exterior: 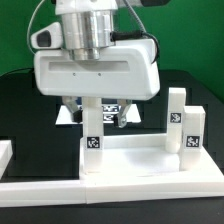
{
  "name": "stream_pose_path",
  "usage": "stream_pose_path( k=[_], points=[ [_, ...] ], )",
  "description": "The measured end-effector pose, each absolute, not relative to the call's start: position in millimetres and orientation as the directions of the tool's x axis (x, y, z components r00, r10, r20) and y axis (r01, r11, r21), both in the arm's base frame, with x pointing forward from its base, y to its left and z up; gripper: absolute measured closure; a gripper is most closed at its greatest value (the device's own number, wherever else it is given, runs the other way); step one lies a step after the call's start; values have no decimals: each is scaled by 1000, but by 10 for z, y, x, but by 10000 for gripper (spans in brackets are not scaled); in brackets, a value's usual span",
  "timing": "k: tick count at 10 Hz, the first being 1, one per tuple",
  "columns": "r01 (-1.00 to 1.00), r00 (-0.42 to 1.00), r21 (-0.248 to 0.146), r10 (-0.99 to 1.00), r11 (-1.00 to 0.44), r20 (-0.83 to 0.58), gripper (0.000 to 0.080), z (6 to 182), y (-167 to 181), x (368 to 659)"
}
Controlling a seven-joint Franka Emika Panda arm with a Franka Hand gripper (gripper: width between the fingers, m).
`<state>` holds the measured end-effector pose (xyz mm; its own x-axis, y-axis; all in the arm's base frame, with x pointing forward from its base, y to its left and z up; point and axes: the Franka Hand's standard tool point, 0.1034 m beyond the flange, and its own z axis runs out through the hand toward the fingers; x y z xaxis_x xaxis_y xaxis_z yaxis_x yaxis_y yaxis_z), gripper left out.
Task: Assemble desk
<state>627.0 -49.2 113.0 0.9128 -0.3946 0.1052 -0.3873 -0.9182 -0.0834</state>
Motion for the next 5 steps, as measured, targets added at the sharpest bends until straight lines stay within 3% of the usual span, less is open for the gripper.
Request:
stream_pose_path(
  k=[1, 4, 5],
  points=[
    [-212, 968, -42, -215, -976, 127, 151, 1136, -510, 6306],
    [-234, 963, -48, -238, -971, 126, 176, 1124, -502, 6303],
    [-268, 954, -53, -273, -962, 124, 355, 1123, -500, 6303]
  ],
)
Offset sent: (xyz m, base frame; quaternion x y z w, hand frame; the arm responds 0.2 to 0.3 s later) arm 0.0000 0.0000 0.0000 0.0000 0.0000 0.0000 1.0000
